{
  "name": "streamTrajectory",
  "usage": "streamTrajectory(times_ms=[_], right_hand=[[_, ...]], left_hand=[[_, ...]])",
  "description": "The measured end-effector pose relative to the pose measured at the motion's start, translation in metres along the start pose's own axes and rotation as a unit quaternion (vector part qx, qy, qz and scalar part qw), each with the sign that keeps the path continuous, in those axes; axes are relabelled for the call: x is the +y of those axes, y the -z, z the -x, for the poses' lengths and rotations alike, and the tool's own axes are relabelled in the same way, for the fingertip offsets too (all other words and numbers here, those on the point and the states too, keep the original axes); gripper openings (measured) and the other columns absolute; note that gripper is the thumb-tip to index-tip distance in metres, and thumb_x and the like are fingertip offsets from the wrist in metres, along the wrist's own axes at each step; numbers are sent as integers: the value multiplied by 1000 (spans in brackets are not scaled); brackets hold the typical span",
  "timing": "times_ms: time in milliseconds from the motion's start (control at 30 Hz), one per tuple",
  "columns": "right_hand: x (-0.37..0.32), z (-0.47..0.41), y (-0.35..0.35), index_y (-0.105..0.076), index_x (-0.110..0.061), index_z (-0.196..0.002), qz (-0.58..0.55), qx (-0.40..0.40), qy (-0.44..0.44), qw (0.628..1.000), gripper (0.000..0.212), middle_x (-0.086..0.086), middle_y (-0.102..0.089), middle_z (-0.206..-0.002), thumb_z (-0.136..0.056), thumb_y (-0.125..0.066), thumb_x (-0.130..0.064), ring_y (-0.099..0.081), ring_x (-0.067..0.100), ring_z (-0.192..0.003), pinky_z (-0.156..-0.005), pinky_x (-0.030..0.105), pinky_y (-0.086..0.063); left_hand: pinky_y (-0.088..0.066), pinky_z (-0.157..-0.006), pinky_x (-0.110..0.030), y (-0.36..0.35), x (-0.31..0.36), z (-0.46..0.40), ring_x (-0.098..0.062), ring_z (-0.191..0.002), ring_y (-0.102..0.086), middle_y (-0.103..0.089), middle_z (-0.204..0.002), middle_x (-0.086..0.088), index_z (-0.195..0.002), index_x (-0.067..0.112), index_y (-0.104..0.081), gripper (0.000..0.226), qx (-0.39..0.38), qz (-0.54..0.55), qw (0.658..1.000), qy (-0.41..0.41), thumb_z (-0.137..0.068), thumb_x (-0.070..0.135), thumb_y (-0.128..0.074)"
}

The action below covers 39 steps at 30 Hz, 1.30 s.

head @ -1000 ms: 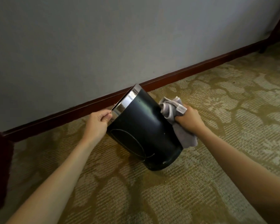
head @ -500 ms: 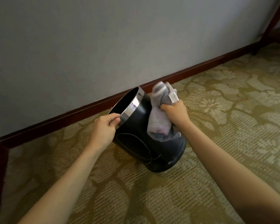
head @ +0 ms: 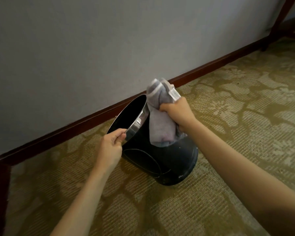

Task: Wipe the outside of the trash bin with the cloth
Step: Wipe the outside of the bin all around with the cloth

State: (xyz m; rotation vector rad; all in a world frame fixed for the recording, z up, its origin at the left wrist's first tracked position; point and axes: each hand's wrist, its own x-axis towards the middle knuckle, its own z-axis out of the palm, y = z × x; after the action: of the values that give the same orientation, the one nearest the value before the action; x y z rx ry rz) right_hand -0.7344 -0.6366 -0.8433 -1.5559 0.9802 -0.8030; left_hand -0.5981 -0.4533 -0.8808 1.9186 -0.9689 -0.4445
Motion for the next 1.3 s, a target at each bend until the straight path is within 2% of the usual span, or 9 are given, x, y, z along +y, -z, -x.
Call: streamTrajectory(times_ms=[100, 200, 367, 533, 633, 733, 900, 1133, 1300], right_hand=[[-11, -19, -5, -61, -12, -82, -17, -17, -11, 1000, 20, 7, -65, -83, -64, -68, -16, -63, 21, -76, -67, 38, -55], [24, -21, 12, -59, -5, -101, 13, -14, -95, 995, 32, 13, -66, -96, -70, -67, -11, -63, 24, -85, -75, 40, -56], [78, -4, 55, -56, -4, -100, 64, 5, -199, 978, 27, 8, -59, -86, -75, -65, -5, -53, 13, -68, -53, 25, -42], [36, -22, 36, -55, -6, -93, 55, -65, -140, 987, 21, 5, -58, -80, -75, -64, -1, -57, 12, -70, -42, 15, -45], [-10, -41, 6, -58, -8, -94, 1, -104, -90, 990, 26, 9, -64, -91, -71, -68, -7, -64, 19, -82, -57, 24, -53], [-36, -57, -11, -58, -11, -87, -10, -111, -59, 992, 20, 5, -63, -85, -71, -67, -6, -63, 17, -75, -49, 20, -49], [20, -63, 12, -50, -11, -99, 98, -77, -145, 982, 23, 6, -56, -87, -80, -63, -11, -53, 18, -79, -53, 24, -39], [64, -49, 45, -57, -2, -118, 176, -41, -152, 972, 43, 15, -61, -108, -76, -64, -4, -57, 26, -98, -79, 34, -50], [-8, -19, -4, -61, -15, -88, 57, -59, 10, 997, 18, 1, -65, -80, -72, -67, -10, -65, 4, -72, -55, 20, -52]], left_hand=[[-44, -83, -19, 3, -4, 1, -4, -105, -58, -66, -110, 12, -107, 32, -66, 25, 8, 4, 1000, 8, -97, 20, -46], [-43, -70, -12, 15, -11, 0, 8, -93, -59, -66, -95, 20, -96, 41, -65, 27, 26, 11, 999, 26, -97, 21, -46], [-40, -66, -12, 34, -25, 1, 9, -85, -59, -65, -84, 23, -94, 40, -61, 29, 59, 24, 996, 56, -96, 15, -47], [-42, -62, -9, 26, -13, 2, 24, -84, -54, -62, -82, 40, -84, 46, -58, 37, 17, 11, 999, 33, -96, 14, -46], [-49, -68, -10, 16, -14, 4, 8, -93, -62, -69, -94, 22, -96, 38, -66, 31, -8, 22, 1000, 13, -97, 15, -45], [-49, -74, -12, 15, -17, 4, -3, -102, -62, -68, -106, 10, -112, 26, -66, 27, -9, 28, 999, 17, -96, 15, -46], [-41, -61, 1, 24, -19, 5, 24, -86, -52, -57, -94, 32, -104, 41, -59, 29, 15, 44, 998, 38, -95, 16, -48], [-41, -68, -4, 29, -21, -3, 12, -94, -53, -60, -101, 27, -109, 37, -62, 26, -11, 19, 999, 36, -94, 18, -51], [-39, -64, -6, 18, -4, -21, 18, -84, -56, -66, -88, 31, -107, 36, -67, 26, -26, 12, 999, 19, -95, 19, -51]])
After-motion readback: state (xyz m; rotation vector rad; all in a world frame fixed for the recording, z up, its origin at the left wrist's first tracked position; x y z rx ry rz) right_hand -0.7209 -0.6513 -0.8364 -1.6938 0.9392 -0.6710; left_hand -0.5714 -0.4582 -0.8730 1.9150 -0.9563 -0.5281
